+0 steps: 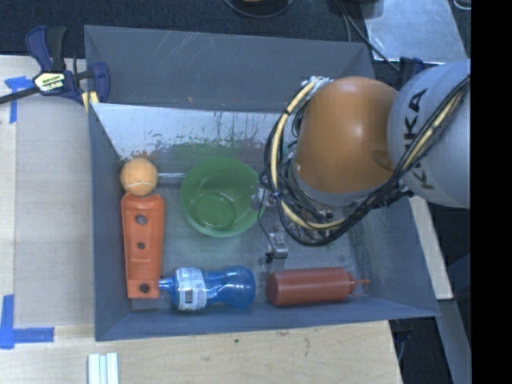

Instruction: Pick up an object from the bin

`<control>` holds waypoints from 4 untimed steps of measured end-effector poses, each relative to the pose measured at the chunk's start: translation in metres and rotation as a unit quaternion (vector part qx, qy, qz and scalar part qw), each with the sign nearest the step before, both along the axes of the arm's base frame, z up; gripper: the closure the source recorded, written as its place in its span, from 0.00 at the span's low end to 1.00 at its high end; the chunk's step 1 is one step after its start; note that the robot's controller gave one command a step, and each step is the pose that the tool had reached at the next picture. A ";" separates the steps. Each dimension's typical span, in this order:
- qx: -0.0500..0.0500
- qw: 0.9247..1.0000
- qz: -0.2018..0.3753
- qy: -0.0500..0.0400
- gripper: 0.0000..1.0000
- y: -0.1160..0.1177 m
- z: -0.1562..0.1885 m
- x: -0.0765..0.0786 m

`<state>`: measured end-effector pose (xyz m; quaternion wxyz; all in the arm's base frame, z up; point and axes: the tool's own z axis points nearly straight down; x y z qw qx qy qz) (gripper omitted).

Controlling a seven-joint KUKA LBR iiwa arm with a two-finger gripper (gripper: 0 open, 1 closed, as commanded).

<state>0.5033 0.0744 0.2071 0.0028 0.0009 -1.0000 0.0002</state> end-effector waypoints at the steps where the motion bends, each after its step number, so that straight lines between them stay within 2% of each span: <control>1: 0.001 1.000 -0.001 -0.004 0.00 0.000 0.005 0.002; 2: 0.001 1.000 -0.024 -0.004 0.00 -0.024 -0.101 0.017; 3: 0.003 1.000 -0.018 -0.011 0.00 0.052 -0.026 0.055; 4: 0.000 1.000 -0.001 -0.002 0.00 0.025 -0.084 0.060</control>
Offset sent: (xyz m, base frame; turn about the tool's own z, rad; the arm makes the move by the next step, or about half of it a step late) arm 0.0157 -0.0254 -0.1096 0.0507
